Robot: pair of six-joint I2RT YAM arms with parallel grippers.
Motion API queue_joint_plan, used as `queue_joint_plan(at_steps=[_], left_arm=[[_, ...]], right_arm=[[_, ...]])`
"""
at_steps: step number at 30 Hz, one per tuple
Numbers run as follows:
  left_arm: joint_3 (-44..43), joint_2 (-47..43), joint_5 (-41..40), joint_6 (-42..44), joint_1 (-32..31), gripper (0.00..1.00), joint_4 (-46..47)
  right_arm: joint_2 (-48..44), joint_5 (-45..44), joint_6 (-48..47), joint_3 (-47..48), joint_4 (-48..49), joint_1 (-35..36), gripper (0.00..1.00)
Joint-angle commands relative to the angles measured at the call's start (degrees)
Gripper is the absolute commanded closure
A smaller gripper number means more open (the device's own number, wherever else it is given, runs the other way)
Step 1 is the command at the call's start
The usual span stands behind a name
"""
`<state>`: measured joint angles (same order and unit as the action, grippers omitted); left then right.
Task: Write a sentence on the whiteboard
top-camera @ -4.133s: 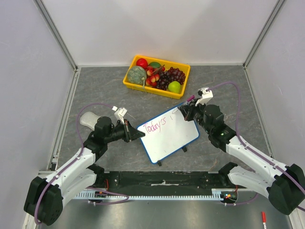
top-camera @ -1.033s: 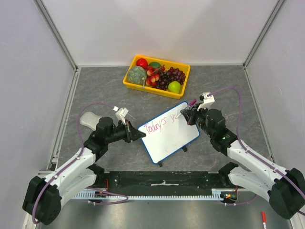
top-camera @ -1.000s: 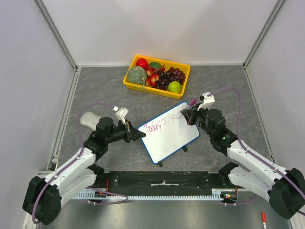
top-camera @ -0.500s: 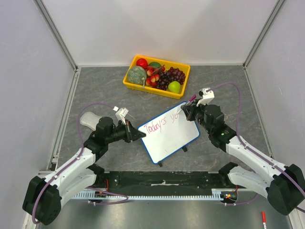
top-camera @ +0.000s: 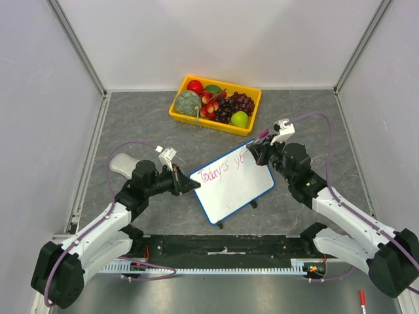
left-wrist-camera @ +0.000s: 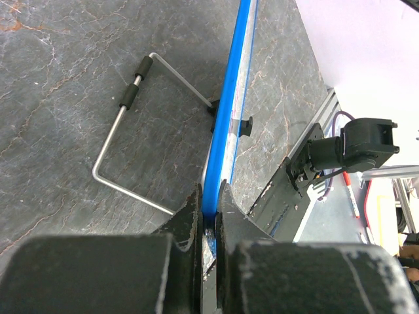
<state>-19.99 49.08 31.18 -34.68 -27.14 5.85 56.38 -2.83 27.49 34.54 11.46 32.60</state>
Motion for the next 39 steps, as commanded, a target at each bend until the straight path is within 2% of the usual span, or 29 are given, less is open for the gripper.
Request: queue_joint_plan(at_steps=[1,10,20,34,39], left_arm=[[1.3,1.4,-6.1,8.6,-0.3,0.98,-9.9],[1.4,1.2,-6.3,8.5,-0.3,0.98,-9.9],[1.5,1.1,-6.4,8.6,-0.4,0.98,-9.9],[1.5,1.2,-6.5,8.6,-0.3,0.98,-10.0],[1.4,1.2,-6.3,8.6,-0.3,0.98,-10.0]], right_arm=[[-3.1,-1.7,0.3,0.8,1.0,-0.3,1.0],[-1.0,-3.4,-0.3,0.9,0.4,-2.6,1.0],[1.5,-1.4,-0.1,-0.6,2.7,-3.2,1.0],[-1.5,-0.1,0.3,-4.7,-0.5,-3.3,1.0],[-2.2,-2.1,0.4,-5.1,-0.9,-3.4,1.0]])
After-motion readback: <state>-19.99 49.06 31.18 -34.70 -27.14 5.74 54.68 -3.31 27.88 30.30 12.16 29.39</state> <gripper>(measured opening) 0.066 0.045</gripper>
